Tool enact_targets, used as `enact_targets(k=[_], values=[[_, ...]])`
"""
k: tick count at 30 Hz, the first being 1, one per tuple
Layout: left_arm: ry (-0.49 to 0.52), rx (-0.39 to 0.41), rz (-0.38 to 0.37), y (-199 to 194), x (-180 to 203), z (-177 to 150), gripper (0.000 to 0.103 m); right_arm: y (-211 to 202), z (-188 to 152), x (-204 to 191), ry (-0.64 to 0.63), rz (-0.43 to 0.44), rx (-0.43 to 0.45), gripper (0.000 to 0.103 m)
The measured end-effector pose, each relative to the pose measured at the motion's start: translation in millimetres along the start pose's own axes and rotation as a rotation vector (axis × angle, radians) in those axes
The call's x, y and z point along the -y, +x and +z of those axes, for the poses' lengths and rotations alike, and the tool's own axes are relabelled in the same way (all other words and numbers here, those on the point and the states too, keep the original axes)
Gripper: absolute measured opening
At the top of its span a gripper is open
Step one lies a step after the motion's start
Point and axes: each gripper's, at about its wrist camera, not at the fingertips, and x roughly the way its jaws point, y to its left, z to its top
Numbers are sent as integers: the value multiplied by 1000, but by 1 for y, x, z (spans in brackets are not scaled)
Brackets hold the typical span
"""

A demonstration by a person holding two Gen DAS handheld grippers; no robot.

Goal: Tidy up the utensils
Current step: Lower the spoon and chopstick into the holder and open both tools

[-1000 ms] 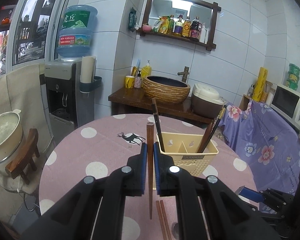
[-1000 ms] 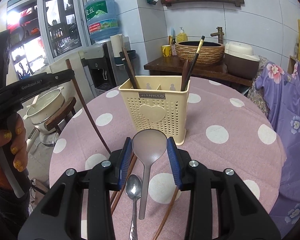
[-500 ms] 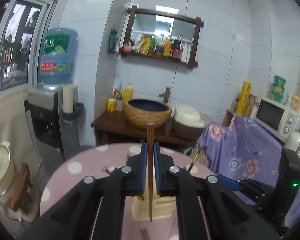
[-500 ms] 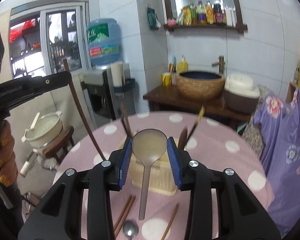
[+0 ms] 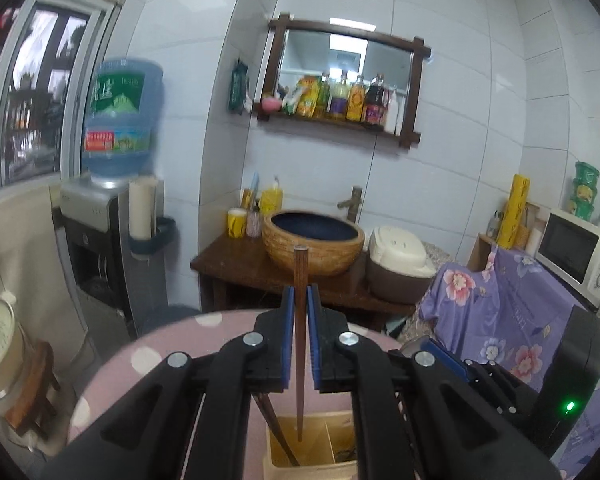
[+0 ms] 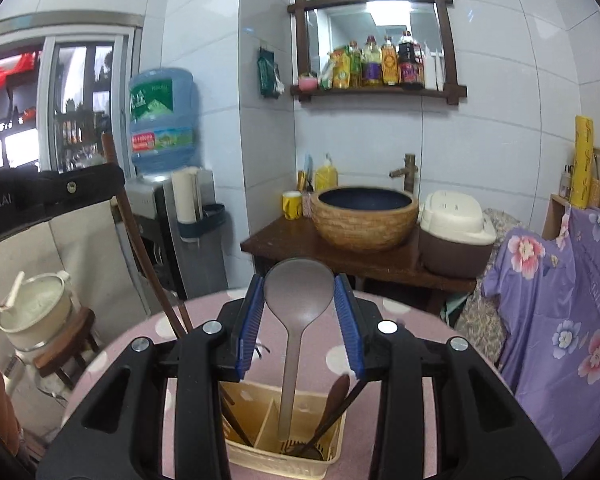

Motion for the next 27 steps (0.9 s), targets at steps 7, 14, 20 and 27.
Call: enact_targets(k=[7, 14, 20, 27], values=[[-13, -85, 2, 24, -6, -51, 8, 18, -59, -2, -21, -45, -51, 37], [-3, -135, 34, 42, -12, -85, 7, 31, -96, -3, -31, -64, -94, 37], [-11, -158, 30, 43, -18, -92, 7, 25, -100, -1, -43, -71, -72, 45], [-7, -67, -13, -9, -23, -90, 77, -11, -100, 3, -47, -80, -14, 69]])
